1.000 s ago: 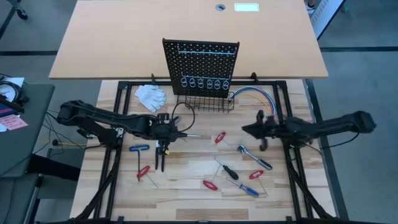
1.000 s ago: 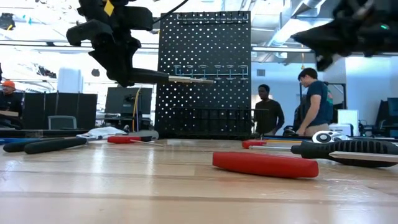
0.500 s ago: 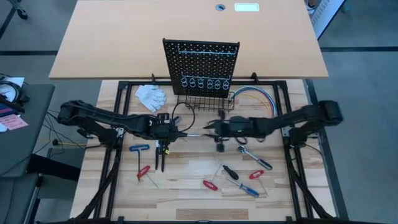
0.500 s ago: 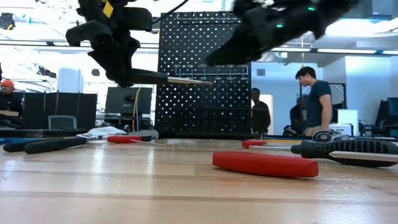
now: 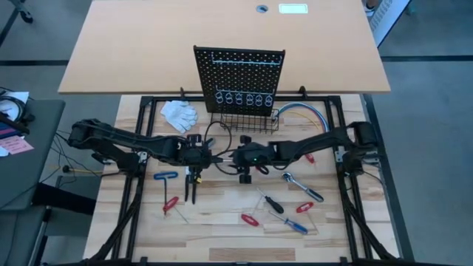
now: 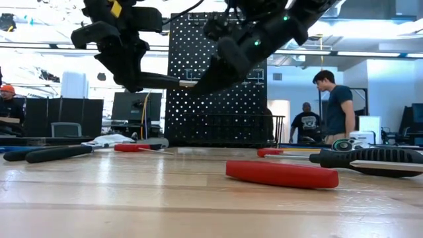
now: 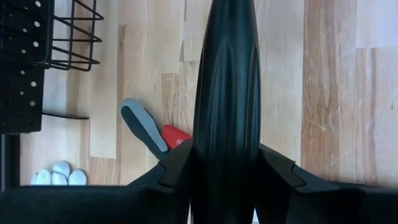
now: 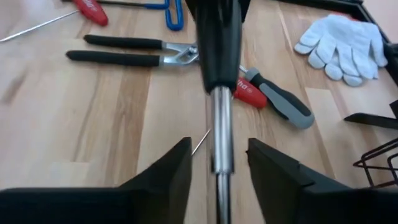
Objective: Hang tools onto peg board
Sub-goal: Hang the black screwdriver on the pegboard
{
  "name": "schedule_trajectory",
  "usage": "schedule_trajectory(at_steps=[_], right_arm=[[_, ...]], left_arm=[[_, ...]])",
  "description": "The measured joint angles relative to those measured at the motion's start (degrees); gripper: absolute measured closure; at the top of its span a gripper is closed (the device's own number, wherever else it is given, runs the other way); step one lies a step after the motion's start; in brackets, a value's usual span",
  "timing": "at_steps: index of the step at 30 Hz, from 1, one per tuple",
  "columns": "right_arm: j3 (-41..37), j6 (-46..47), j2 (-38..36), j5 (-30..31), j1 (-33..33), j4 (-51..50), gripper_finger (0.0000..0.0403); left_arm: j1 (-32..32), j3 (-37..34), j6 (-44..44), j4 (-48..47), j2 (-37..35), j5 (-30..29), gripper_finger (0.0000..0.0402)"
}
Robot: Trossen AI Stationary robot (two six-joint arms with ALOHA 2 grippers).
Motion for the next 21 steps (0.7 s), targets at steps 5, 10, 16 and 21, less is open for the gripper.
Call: schedule_trajectory(at_steps=[5,10,16,21], right_arm=[[0.1,0.2,0.3,0.0,-0.1,-0.1,0.0325],[0.2,0.2,-0.7,-0.1,0.1,-1.1,0.0384],[-2.8,3.3,-0.8,-0.1,-0.4,0.3,0.0384],[-13.4,8.3,-4.7,-0.1,-2.2,9.8,0.0384]], left_arm=[[0.0,0.0,0.0,-0.1,0.0,0.0,0.0286],[0.0,0.0,0.3,-0.1,0.0,0.0,0.0283],[0.0,0.0,-0.1,-5.0,-0.3,0.0,0.0252],[-0.1,-4.2,-3.3,-2.7,-4.1,0.1,0.0242]])
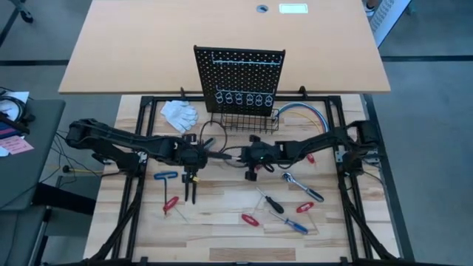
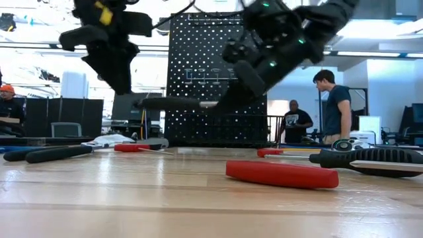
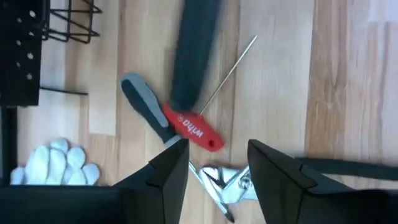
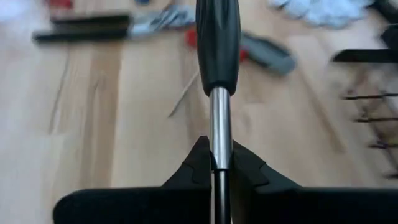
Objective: Hang tools onto peg board
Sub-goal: Hang the black screwdriver on the pegboard
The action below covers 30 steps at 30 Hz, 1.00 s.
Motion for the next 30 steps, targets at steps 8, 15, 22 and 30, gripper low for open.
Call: schedule_trajectory(at_steps=[8,15,22,30], right_arm=[[-18.3,0.9,-12.9,0.3,-0.6,33.9,0.0384],[-22.5,-4.1,-11.3,-3.6,1.8,58.3,0.0384],[-17.5,-8.3,-5.5,-5.0,3.5,61.9,0.0384],[-14.8,-10.5,-4.3,-5.2,4.9,61.8,0.0384]], left_arm=[[0.0,-21.7,5.2,40.5,-11.7,-2.1,0.0240],[1.0,-39.5,23.3,101.6,-9.5,6.2,0.0240],[3.9,-33.6,24.1,115.8,-2.8,14.1,0.0240],[4.9,-22.0,24.0,114.3,6.8,23.0,0.0206]])
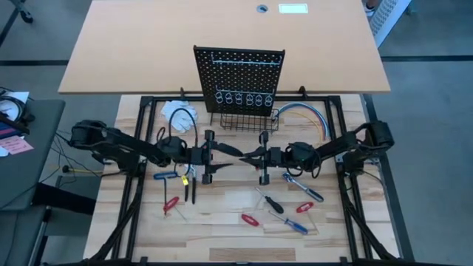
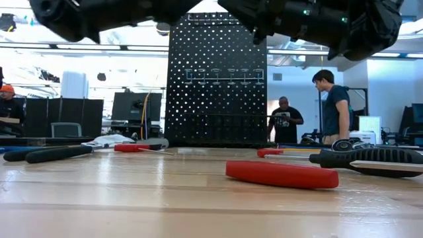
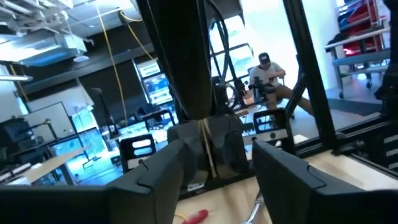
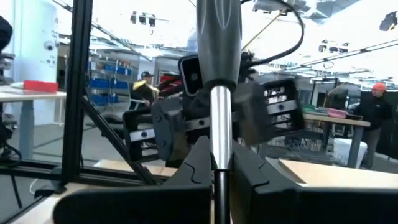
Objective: Hang tools onto peg board
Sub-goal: Hang the black screwdriver on the pegboard
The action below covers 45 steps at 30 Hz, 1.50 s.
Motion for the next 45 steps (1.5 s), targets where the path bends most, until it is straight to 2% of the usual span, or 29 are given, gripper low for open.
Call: schedule_trajectory(at_steps=[6,11,16,23,25,28,32,37,40,45], right_arm=[[0.0,-0.6,-0.1,0.0,0.4,-0.3,0.0384],[0.0,-0.6,-0.1,0.0,0.4,-0.8,0.0384],[-0.1,-0.6,-0.1,0.0,0.3,-1.8,0.0384],[-0.1,-0.7,-0.1,0.0,0.3,-2.0,0.0379],[0.0,-0.8,-0.1,-0.3,0.3,-2.9,0.0376],[0.0,-0.5,-0.1,0.7,-0.2,-5.5,0.0363],[0.0,0.2,-2.6,3.9,-1.5,-14.3,0.0325],[0.0,-0.5,-11.0,8.3,-2.1,-29.5,0.0253],[-0.1,-0.8,-14.7,8.4,-1.7,-33.1,0.0216],[0.0,-3.9,-14.5,8.4,0.0,-30.1,0.0191]], left_arm=[[0.0,5.6,-0.2,0.0,4.5,0.0,0.0169],[0.0,7.7,0.4,-0.1,6.8,-0.1,0.0178],[0.0,7.7,0.4,0.3,6.7,-0.1,0.0233],[0.0,7.7,2.6,-1.1,6.2,0.0,0.0353],[-0.1,7.8,3.4,-4.1,5.5,-0.3,0.0382],[-0.1,9.2,3.8,-13.4,2.9,-3.5,0.0386],[-0.1,14.7,5.8,-36.1,-1.2,-11.3,0.0386],[0.0,20.7,4.0,-59.5,-2.0,-22.3,0.0386],[0.0,20.8,2.7,-63.2,-0.6,-26.2,0.0386],[0.0,20.7,3.4,-62.0,1.9,-26.1,0.0386]])
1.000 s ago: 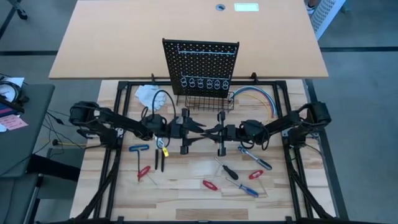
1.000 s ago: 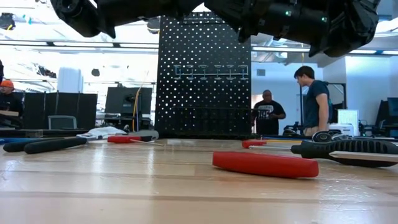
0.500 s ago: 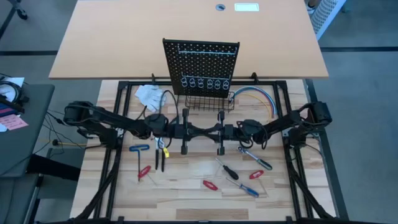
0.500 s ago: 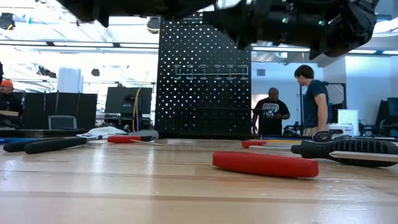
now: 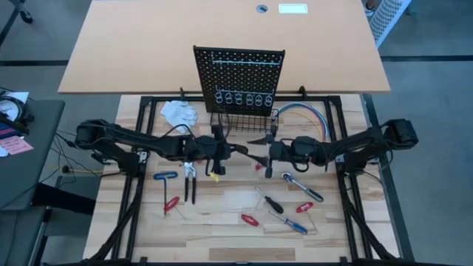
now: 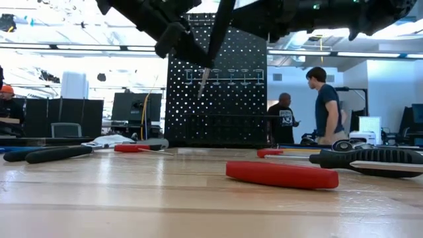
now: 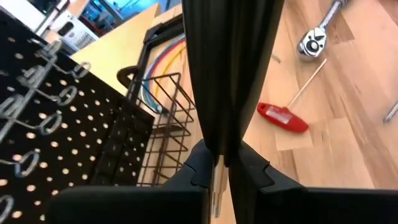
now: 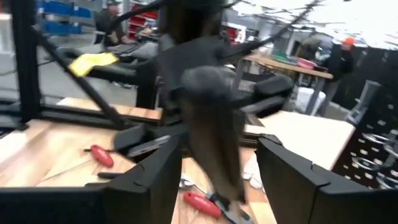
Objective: Hang tools onto peg board
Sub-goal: Hang the black screwdriver on the pegboard
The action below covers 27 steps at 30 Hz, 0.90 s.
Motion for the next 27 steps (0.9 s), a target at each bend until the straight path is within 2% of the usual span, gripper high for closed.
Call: schedule_trajectory(at_steps=[4,7,11,14,16,22,25,27], right_arm=[[0.5,-3.7,3.3,0.3,1.5,2.8,0.0193],[2.2,-4.6,5.2,3.2,1.8,3.7,0.0205],[3.6,-4.7,7.0,4.3,1.8,3.4,0.0236],[3.8,-4.8,7.1,4.6,2.0,3.1,0.0275],[3.9,-4.8,6.5,4.7,2.2,2.9,0.0301],[3.9,-3.5,3.0,5.1,3.7,1.5,0.0302],[3.9,-3.5,1.9,6.0,5.0,1.3,0.0302],[3.9,-3.5,1.2,6.1,5.5,1.2,0.0302]], left_arm=[[0.0,0.0,0.1,0.7,0.7,0.9,0.0386],[0.0,0.0,0.2,1.4,0.8,2.4,0.0387],[0.0,0.0,0.2,0.9,0.8,4.8,0.0387],[0.0,0.0,-0.6,0.8,0.8,5.6,0.0386],[0.0,0.0,-1.2,0.8,0.8,6.4,0.0371],[2.4,-0.3,-3.2,1.3,0.8,17.0,0.0273],[3.4,-3.1,-4.0,7.7,0.8,19.3,0.0242],[3.6,-5.9,-4.2,14.3,0.8,20.5,0.0236]])
